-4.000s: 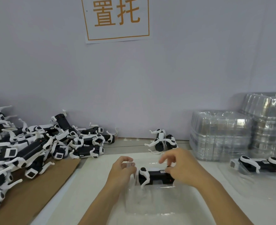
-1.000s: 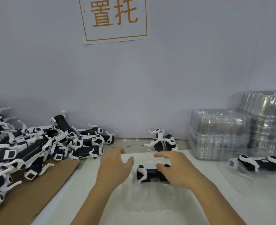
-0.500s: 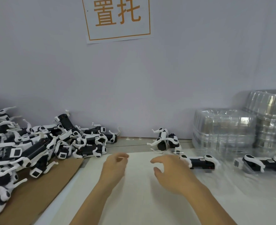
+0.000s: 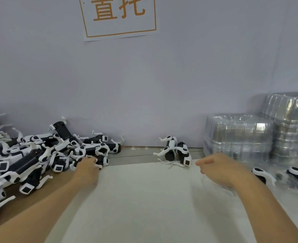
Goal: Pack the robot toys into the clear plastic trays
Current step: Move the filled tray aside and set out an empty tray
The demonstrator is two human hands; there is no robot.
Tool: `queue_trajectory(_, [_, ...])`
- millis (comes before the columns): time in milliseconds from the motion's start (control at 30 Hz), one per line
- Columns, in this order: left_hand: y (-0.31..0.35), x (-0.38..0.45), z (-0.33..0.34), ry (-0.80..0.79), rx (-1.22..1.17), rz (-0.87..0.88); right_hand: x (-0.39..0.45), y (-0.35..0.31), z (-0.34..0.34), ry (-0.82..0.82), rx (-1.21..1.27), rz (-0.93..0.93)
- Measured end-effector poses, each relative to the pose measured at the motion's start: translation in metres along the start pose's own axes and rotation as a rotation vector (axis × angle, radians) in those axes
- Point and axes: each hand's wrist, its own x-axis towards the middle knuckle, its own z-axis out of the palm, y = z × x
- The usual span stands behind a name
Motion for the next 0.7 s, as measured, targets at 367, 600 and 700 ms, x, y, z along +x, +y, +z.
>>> queue_trajectory(367, [0.022, -0.010, -0.010, 0.396, -0.160, 0.058, -0.002, -0.009, 0.014, 0.097, -0.059, -0.162])
queue_trajectory(600, [0.104, -0.052, -0.046, 0.551, -0.612, 0.051, 0.001, -0.039, 0.057, 0.021, 0.234, -0.349])
queue_trajectory(700, [0.144, -0.084, -0.052, 0.285, -1.165, -0.040, -0.003, -0.055, 0.084, 0.005, 0.432, -0.474])
